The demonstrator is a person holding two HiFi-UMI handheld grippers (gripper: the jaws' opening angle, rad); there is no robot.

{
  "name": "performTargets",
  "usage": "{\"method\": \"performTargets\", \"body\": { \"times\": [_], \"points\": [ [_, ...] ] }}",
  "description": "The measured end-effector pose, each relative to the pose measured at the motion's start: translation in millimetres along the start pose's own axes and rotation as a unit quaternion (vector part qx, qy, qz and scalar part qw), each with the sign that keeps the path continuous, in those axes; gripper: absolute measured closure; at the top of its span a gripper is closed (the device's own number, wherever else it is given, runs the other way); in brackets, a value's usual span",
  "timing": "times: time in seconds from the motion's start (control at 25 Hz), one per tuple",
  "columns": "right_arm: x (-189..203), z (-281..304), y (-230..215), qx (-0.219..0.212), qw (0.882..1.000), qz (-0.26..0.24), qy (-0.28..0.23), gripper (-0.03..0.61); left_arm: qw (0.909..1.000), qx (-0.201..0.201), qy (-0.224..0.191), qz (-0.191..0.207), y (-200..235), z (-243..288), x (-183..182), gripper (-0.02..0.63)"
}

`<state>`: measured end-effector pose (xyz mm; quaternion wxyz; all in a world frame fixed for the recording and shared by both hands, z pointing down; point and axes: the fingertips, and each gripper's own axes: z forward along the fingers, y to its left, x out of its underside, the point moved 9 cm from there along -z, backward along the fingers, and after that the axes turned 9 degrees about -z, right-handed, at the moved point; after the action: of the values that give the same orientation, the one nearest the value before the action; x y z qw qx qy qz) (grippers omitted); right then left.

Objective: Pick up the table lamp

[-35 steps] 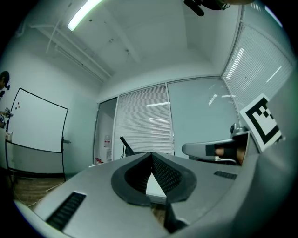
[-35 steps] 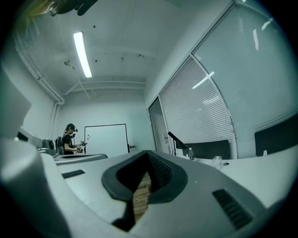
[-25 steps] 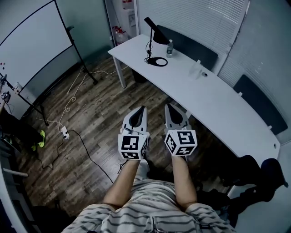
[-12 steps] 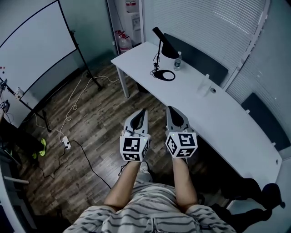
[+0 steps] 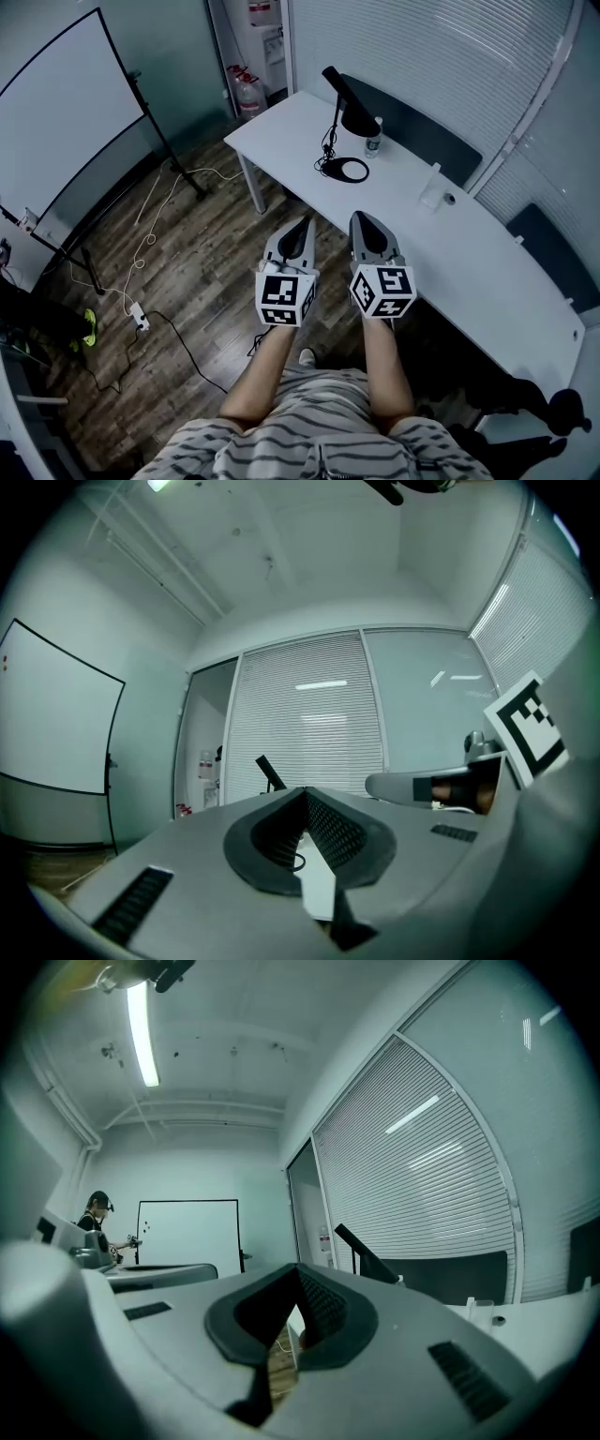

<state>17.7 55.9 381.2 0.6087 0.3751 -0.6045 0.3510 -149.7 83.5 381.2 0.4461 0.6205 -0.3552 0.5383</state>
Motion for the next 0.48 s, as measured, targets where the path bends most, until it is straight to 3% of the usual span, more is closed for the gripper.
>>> {"method": "performTargets", "body": {
  "times": [0.48],
  "points": [
    [18.3,85.2,-39.3,0.022,0.999,0.0,0.025,0.574,0.9992,0.022,0.03,-0.011,47.4,95.8,17.7,0.604]
  ]
}}
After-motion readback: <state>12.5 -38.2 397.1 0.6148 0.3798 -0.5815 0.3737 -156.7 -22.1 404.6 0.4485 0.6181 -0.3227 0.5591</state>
